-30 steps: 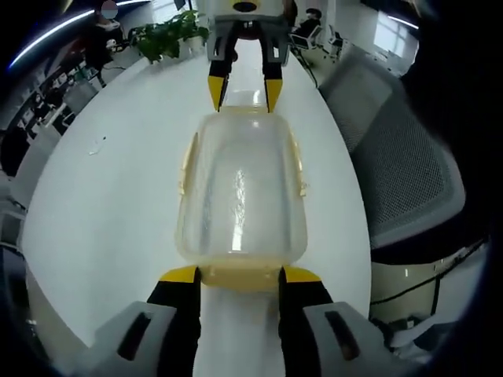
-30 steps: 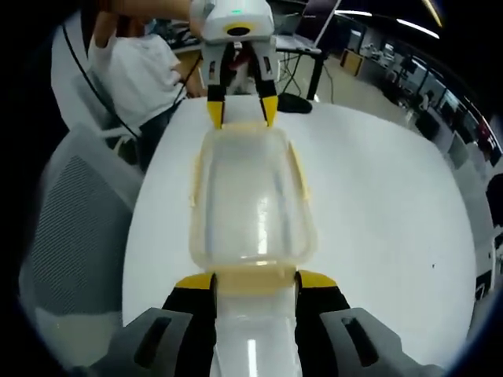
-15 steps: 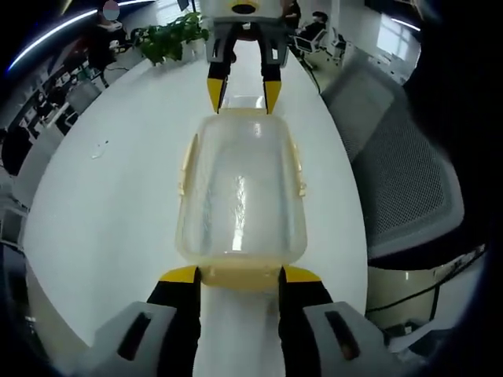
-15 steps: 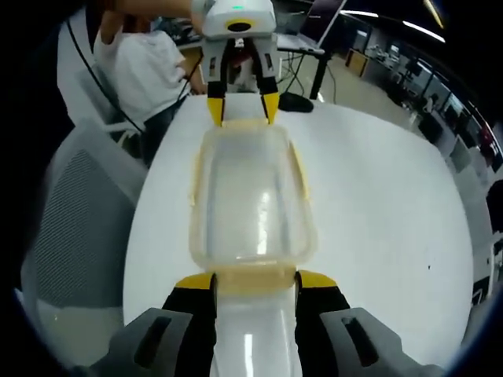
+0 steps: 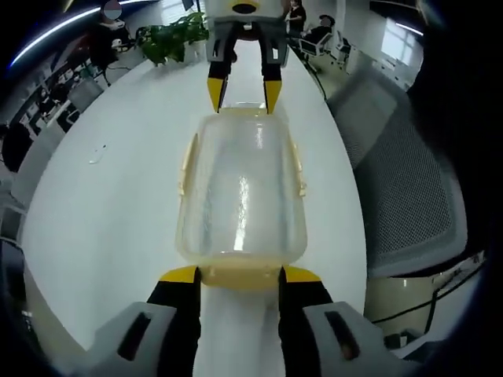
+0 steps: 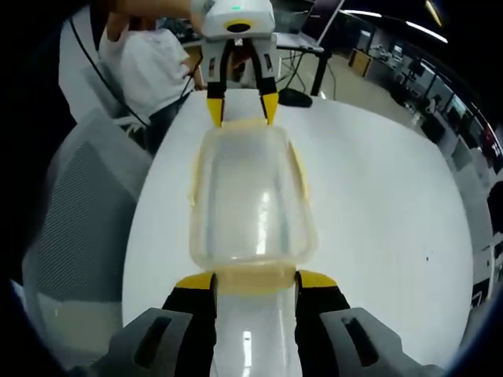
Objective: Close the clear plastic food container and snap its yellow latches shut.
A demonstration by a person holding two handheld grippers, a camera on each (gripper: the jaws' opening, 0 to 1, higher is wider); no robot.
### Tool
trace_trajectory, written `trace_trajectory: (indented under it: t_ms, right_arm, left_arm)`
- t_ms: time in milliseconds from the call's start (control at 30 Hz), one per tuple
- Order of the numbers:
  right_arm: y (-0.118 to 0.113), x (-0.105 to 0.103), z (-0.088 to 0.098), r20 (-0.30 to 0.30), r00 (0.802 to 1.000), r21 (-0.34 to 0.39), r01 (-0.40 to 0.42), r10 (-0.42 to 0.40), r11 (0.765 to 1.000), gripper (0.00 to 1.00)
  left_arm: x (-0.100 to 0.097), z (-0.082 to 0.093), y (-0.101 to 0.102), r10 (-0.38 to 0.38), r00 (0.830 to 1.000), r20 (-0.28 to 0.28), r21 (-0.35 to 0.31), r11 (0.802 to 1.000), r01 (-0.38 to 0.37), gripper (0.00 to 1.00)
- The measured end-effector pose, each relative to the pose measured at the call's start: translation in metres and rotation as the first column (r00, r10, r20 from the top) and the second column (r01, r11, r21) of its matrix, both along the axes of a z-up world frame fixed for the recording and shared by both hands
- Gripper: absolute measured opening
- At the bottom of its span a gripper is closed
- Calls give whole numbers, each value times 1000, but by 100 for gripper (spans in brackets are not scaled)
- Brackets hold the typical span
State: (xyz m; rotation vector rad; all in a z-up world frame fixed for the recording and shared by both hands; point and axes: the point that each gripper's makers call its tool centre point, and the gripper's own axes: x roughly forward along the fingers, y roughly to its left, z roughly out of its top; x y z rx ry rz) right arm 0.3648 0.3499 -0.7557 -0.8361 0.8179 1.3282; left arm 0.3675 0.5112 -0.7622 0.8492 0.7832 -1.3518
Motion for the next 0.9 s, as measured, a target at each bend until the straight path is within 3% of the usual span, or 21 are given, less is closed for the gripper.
trace_trajectory:
  t_ms: [900]
  right_arm:
    - [-65, -6, 2, -11, 1000, -12, -8, 8, 1000, 38]
  left_arm:
    - [-8, 3, -65, 6, 1000, -1, 0, 1000, -6, 36]
